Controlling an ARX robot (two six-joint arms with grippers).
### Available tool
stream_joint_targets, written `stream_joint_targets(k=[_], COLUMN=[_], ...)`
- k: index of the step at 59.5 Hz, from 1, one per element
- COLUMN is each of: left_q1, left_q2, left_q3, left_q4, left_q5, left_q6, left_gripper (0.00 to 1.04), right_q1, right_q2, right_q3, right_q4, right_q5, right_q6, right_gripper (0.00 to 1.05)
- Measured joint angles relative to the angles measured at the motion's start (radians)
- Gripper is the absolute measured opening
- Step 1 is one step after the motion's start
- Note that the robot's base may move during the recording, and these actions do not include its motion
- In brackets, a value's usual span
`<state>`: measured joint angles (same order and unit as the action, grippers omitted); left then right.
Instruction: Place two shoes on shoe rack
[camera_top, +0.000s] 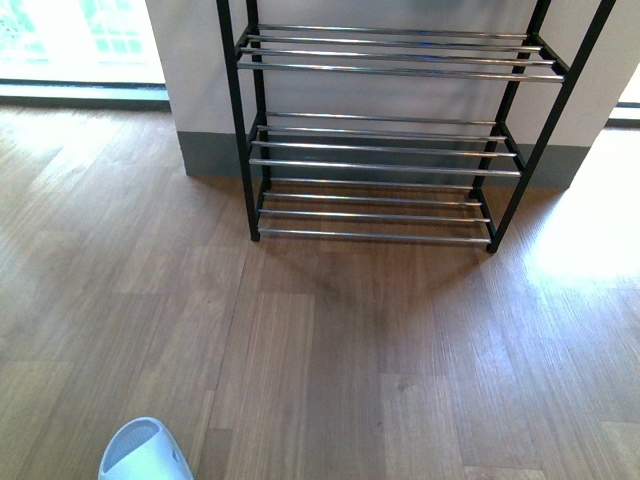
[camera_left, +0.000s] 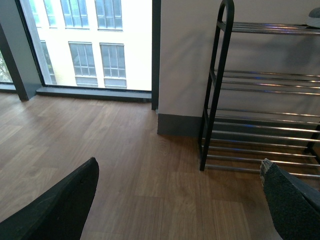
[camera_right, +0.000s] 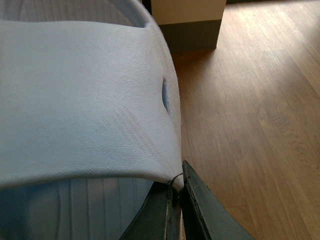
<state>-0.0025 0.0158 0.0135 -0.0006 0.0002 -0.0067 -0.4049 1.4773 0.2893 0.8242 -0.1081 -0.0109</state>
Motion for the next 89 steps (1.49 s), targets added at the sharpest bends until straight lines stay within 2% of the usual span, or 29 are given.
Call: stream_joint_targets(k=[23,28,30,34,38,45,52,57,63,72,81,89], left_q1=[0.0,-0.048,-0.06,-0.068,-0.097,-0.135,-0.154,-0.167,-0.184,-0.202,-0.214,-0.216], left_q2=[0.001,0.075,0.14,0.337,0.597,1.019,1.588,1.832,2.096,2.395,2.576,2.764], left_q3=[0.0,0.036,0.045,0.047,0.048,0.053,0.125,0.174,0.241,0.332,0.409,0.511], left_q4=[-0.001,-0.101,-0.095,0.017,0.204,0.513,0.885,1.01,1.087,1.123,1.126,1.138], left_q5=[-0.005,-0.146,-0.175,-0.152,-0.094,-0.05,-0.062,-0.064,-0.071,-0.079,-0.097,-0.154], left_q6=[-0.002,-0.065,-0.083,-0.094,-0.086,-0.071,-0.051,-0.039,-0.034,-0.031,-0.035,-0.054], left_gripper=[0.95,0.95,0.95,0.95,0.95,0.95,0.95,0.95,0.95,0.95,0.95,0.95], right_q1=[0.0,0.0,0.0,0.0,0.0,0.0,0.0,0.0,0.0,0.0,0.0,0.0], right_q2=[0.0,0.0,0.0,0.0,0.0,0.0,0.0,0.0,0.0,0.0,0.0,0.0], right_q3=[0.0,0.0,0.0,0.0,0.0,0.0,0.0,0.0,0.0,0.0,0.0,0.0], right_q4=[0.0,0.0,0.0,0.0,0.0,0.0,0.0,0.0,0.0,0.0,0.0,0.0], right_q5=[0.0,0.0,0.0,0.0,0.0,0.0,0.0,0.0,0.0,0.0,0.0,0.0], right_q6=[0.0,0.0,0.0,0.0,0.0,0.0,0.0,0.0,0.0,0.0,0.0,0.0], right_gripper=[0.01,0.01,0.01,0.01,0.01,0.01,0.01,0.01,0.01,0.01,0.01,0.01])
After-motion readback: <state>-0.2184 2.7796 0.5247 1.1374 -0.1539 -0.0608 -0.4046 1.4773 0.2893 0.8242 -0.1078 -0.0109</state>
